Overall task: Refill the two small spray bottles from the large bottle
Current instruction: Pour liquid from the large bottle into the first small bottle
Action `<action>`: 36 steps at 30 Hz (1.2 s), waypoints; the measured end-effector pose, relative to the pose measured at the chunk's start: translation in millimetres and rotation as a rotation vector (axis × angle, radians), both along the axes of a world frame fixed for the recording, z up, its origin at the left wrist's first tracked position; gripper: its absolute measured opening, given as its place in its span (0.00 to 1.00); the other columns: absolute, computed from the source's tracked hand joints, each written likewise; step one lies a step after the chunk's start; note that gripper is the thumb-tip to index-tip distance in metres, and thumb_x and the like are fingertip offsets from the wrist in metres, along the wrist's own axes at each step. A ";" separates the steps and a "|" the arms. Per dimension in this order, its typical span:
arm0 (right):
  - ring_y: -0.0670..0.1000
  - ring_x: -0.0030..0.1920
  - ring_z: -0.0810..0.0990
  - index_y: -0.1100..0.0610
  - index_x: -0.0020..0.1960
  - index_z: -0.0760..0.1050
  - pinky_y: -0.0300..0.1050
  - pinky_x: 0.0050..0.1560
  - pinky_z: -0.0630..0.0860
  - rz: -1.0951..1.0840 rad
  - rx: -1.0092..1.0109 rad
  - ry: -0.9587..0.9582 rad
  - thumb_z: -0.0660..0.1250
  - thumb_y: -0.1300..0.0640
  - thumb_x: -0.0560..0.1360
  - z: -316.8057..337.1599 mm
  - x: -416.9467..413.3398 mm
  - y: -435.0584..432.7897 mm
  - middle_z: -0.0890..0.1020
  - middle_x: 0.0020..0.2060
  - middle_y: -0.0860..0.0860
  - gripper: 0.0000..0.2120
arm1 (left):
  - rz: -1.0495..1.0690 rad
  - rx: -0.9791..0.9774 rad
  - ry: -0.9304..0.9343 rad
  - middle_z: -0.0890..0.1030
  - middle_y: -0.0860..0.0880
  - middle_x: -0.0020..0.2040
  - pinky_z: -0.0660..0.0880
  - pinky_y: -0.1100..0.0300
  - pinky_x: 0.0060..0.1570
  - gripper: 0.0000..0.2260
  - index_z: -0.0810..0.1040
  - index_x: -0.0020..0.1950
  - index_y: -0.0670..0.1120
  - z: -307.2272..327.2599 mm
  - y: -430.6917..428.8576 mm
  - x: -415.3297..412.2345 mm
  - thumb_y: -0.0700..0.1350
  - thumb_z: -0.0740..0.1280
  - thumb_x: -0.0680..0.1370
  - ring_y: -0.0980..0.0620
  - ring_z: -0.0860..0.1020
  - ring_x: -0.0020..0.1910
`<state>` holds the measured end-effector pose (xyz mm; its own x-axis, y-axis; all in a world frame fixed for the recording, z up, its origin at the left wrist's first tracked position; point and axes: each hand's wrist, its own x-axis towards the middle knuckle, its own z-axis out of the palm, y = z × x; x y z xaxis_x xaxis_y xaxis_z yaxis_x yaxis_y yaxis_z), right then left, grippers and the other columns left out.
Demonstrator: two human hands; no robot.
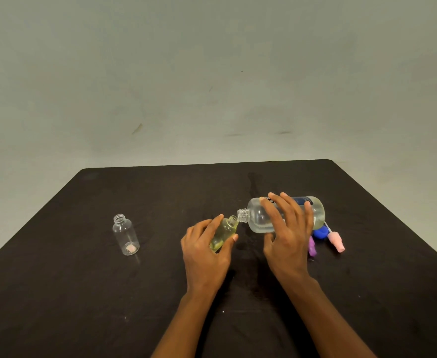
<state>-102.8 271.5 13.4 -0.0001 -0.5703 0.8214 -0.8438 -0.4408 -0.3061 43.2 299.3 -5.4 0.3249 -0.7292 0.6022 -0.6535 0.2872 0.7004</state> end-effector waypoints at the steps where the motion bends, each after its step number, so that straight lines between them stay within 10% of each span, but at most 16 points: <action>1: 0.55 0.67 0.68 0.60 0.61 0.77 0.62 0.70 0.55 -0.001 0.002 0.003 0.70 0.79 0.58 -0.1 -0.2 0.1 0.79 0.60 0.57 0.34 | 0.001 -0.001 0.002 0.79 0.56 0.49 0.62 0.68 0.56 0.20 0.81 0.58 0.49 0.1 -0.2 -0.2 0.47 0.78 0.67 0.61 0.72 0.49; 36: 0.55 0.66 0.69 0.60 0.60 0.78 0.62 0.69 0.56 -0.014 -0.016 0.009 0.71 0.79 0.58 1.3 0.7 0.2 0.79 0.59 0.57 0.33 | 0.001 -0.011 0.017 0.79 0.56 0.49 0.66 0.60 0.56 0.20 0.81 0.58 0.49 0.9 0.1 -0.9 0.47 0.78 0.67 0.63 0.71 0.49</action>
